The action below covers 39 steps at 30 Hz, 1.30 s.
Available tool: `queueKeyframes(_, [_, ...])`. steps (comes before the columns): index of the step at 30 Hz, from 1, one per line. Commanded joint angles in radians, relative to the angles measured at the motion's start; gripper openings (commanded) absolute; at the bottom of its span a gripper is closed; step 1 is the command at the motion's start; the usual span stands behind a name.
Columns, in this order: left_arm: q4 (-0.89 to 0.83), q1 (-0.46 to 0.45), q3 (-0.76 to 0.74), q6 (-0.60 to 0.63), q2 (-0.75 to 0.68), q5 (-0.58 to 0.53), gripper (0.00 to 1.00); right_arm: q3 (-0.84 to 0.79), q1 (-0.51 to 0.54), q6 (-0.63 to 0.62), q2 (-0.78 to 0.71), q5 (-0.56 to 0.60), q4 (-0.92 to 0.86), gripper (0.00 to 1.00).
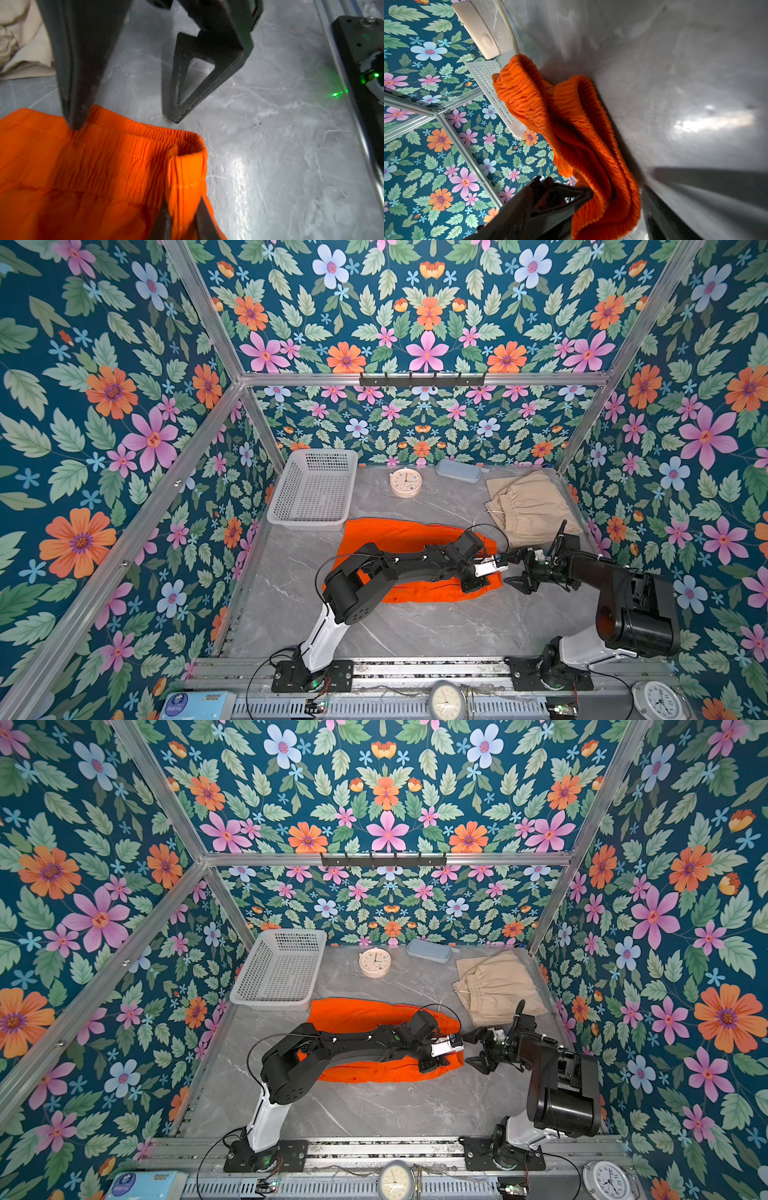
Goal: Fold and stack the shorts
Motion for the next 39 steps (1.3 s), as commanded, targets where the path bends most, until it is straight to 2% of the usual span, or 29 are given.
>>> queueKeyframes(1, [0.080, -0.006, -0.041, 0.005, -0.037, 0.014, 0.09, -0.005, 0.010, 0.044, 0.016, -0.013, 0.032, 0.81])
queueKeyframes(5, [0.161, -0.012, -0.097, 0.004, -0.074, -0.020, 0.05, -0.023, 0.014, 0.067, 0.021, -0.006, 0.050, 0.81])
queueKeyframes(11, [0.249, -0.034, -0.132, 0.013, -0.088, -0.074, 0.03, -0.046, 0.097, 0.193, 0.035, -0.055, 0.203, 0.82])
queueKeyframes(14, [0.250, -0.045, -0.120, 0.020, -0.079, -0.057, 0.04, -0.058, 0.117, 0.243, 0.054, -0.056, 0.281, 0.81])
queueKeyframes(16, [0.247, -0.055, -0.116, 0.027, -0.075, -0.025, 0.08, -0.058, 0.122, 0.260, 0.069, -0.059, 0.316, 0.77])
queueKeyframes(17, [0.243, -0.060, -0.117, 0.032, -0.075, -0.010, 0.11, -0.056, 0.122, 0.262, 0.073, -0.060, 0.323, 0.72])
queueKeyframes(18, [0.240, -0.064, -0.118, 0.033, -0.078, 0.004, 0.18, -0.051, 0.123, 0.258, 0.070, -0.059, 0.321, 0.61])
queueKeyframes(19, [0.237, -0.064, -0.119, 0.013, -0.084, 0.003, 0.28, -0.040, 0.123, 0.235, 0.058, -0.048, 0.289, 0.47])
queueKeyframes(20, [0.241, -0.063, -0.124, -0.013, -0.093, -0.010, 0.36, -0.022, 0.124, 0.198, 0.038, -0.025, 0.230, 0.39])
queueKeyframes(21, [0.242, -0.057, -0.132, -0.042, -0.109, -0.033, 0.42, 0.004, 0.122, 0.139, 0.008, 0.014, 0.142, 0.36])
queueKeyframes(23, [0.250, -0.038, -0.155, -0.109, -0.148, -0.076, 0.46, 0.064, 0.123, 0.024, -0.062, 0.115, -0.049, 0.32])
queueKeyframes(25, [0.252, 0.003, -0.189, -0.190, -0.196, -0.100, 0.44, 0.123, 0.122, -0.068, -0.130, 0.186, -0.190, 0.29])
queueKeyframes(27, [0.271, 0.048, -0.236, -0.251, -0.239, -0.123, 0.39, 0.184, 0.123, -0.132, -0.174, 0.239, -0.294, 0.26])
queueKeyframes(28, [0.285, 0.075, -0.263, -0.279, -0.257, -0.136, 0.36, 0.215, 0.123, -0.156, -0.190, 0.249, -0.331, 0.22])
queueKeyframes(30, [0.305, 0.124, -0.299, -0.325, -0.270, -0.165, 0.30, 0.272, 0.123, -0.189, -0.212, 0.257, -0.394, 0.21])
queueKeyframes(34, [0.283, 0.191, -0.282, -0.351, -0.221, -0.208, 0.21, 0.394, 0.123, -0.245, -0.242, 0.266, -0.496, 0.20])
queueKeyframes(39, [0.234, 0.196, -0.144, -0.329, -0.081, -0.171, 0.20, 0.533, 0.128, -0.264, -0.255, 0.250, -0.563, 0.19])
